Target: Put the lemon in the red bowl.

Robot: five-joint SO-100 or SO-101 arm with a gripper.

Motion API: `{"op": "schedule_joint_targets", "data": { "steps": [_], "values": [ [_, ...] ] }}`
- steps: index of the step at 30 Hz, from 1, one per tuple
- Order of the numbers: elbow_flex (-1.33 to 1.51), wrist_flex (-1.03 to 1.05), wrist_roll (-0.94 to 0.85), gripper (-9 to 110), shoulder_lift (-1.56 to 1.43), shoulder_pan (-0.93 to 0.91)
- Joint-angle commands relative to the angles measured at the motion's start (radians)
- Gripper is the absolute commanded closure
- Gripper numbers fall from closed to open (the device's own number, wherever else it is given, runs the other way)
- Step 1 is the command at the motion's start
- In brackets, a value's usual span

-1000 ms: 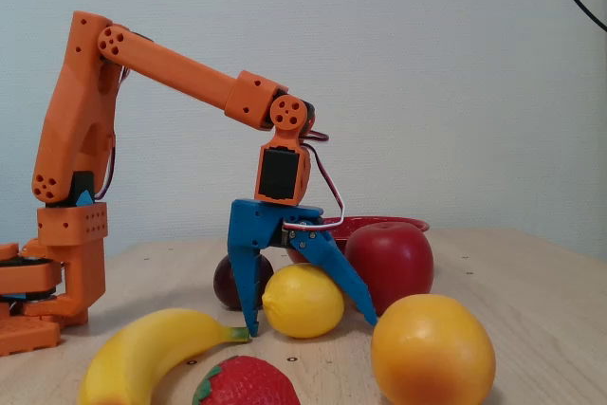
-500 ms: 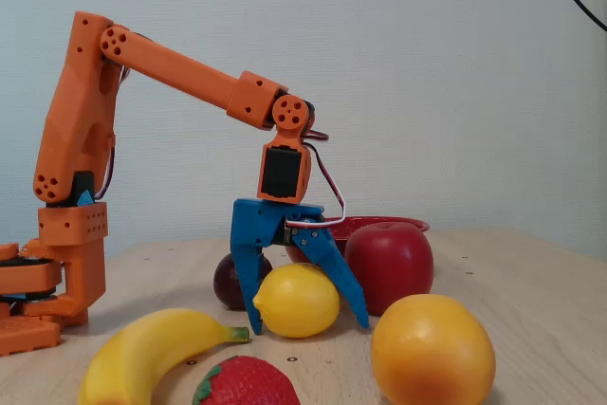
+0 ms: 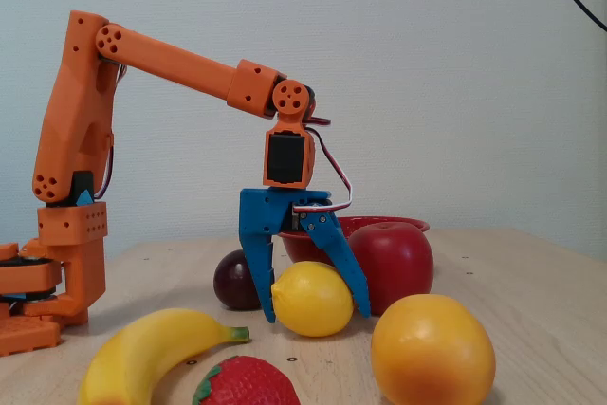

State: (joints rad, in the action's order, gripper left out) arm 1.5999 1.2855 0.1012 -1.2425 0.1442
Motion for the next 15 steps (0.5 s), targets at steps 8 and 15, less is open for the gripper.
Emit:
{"op": "schedule_joint_targets", "data": {
  "steps": [8, 15],
  "values": [
    [-0.028, 0.011, 0.005, 80, -0.049, 0.028],
    [-0.032, 0.017, 0.006, 101, -0.051, 0.029]
  ]
}}
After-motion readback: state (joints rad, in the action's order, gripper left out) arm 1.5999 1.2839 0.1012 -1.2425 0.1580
